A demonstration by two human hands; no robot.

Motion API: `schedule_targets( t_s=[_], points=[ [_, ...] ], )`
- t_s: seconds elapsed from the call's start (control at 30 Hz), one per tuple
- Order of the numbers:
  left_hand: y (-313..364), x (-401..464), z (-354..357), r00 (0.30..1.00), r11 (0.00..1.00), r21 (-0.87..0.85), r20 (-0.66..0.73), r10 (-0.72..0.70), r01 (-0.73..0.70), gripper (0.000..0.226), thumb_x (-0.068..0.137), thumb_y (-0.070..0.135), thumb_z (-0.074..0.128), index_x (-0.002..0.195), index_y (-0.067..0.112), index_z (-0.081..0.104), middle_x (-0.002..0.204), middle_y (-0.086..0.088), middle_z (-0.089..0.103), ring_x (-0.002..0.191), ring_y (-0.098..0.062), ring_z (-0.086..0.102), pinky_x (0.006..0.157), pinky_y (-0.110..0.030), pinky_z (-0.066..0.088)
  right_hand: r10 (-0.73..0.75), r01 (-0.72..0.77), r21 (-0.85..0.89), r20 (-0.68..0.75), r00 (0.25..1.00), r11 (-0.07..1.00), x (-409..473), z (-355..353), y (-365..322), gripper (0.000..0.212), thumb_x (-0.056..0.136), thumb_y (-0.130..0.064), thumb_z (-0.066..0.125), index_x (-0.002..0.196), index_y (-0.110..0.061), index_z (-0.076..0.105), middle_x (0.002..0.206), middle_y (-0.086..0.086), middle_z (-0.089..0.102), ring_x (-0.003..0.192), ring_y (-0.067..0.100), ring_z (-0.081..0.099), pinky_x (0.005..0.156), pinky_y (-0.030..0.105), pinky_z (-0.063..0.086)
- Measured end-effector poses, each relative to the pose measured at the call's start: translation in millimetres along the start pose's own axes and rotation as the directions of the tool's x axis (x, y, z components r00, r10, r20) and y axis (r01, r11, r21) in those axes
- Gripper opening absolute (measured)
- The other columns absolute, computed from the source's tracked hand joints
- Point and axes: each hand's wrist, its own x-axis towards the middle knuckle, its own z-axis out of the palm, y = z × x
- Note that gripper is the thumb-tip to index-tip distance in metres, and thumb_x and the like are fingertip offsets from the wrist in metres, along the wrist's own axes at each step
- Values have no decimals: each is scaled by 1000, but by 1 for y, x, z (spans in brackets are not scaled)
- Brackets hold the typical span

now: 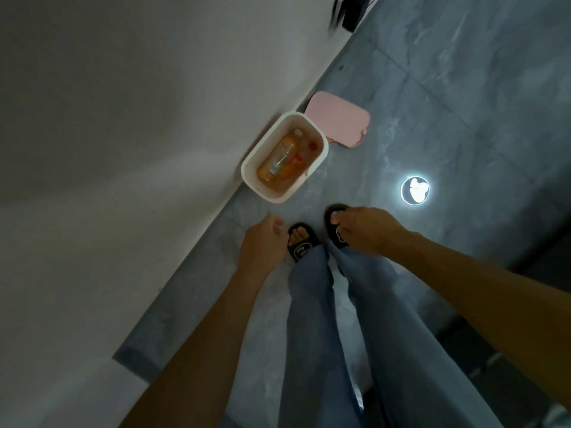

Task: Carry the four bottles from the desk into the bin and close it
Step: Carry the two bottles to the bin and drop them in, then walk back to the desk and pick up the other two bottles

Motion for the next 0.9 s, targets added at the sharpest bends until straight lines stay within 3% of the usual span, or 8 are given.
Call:
schedule_targets(
  t_s=[0.07,0.13,0.3,0.43,0.57,0.7,0.8,0.9],
  points=[
    [4,-48,-15,994,999,-2,92,-51,51,19,98,27,53,108,22,69,104,-2,73,93,-22,68,82,-38,58,53,-53,-2,35,998,999,-48,-11,-6,37,103,-31,37,131,-19,59,131,12,65,103,27,65,95,43,54],
    [12,-98,-32,990,999,22,128,-52,50,19,98,27,54,104,20,70,102,-5,74,93,-24,69,83,-36,56,105,-107,30,50,993,994,-98,-26,-11,36,102,-34,40,126,-19,63,125,10,68,107,31,66,95,45,54],
    [20,-218,-68,976,993,76,191,-103,90,22,98,30,52,94,17,69,93,-3,72,85,-19,65,80,-38,55,154,-163,157,67,986,974,-212,-40,-35,36,105,-33,40,112,-9,66,106,12,72,93,27,67,89,43,55],
    [22,-292,-85,976,995,22,191,-104,101,26,100,25,52,77,15,58,77,-7,64,71,-15,53,78,-45,55,224,-231,215,57,973,949,-278,-48,-49,31,102,-36,45,113,-15,66,103,10,72,86,23,66,84,37,54],
    [19,-345,-98,965,980,-45,186,-183,195,25,98,29,53,91,12,69,91,-8,70,84,-23,63,79,-38,50,300,-318,266,107,948,910,-333,-56,-62,31,101,-35,47,114,-17,68,104,8,74,91,26,71,91,44,57],
    [19,-373,-106,966,959,-157,138,-216,237,23,99,33,55,103,16,70,103,-5,70,93,-23,63,81,-31,45,368,-388,261,125,921,884,-373,-66,-54,26,99,-28,49,100,-16,71,97,7,75,93,26,72,92,45,56],
    [17,-392,-114,951,901,-307,99,-292,308,27,99,35,57,113,15,68,107,-7,71,99,-27,67,89,-36,52,374,-394,259,125,919,882,-385,-81,-43,23,98,-27,52,96,-15,72,93,7,76,91,31,72,87,43,55],
    [10,-411,-113,921,810,-466,29,-389,356,25,99,30,57,110,11,69,105,-11,73,97,-32,70,94,-48,56,350,-365,194,112,930,910,-379,-105,-41,20,97,-27,55,92,-19,72,83,4,75,81,28,71,79,40,56]
  ],
)
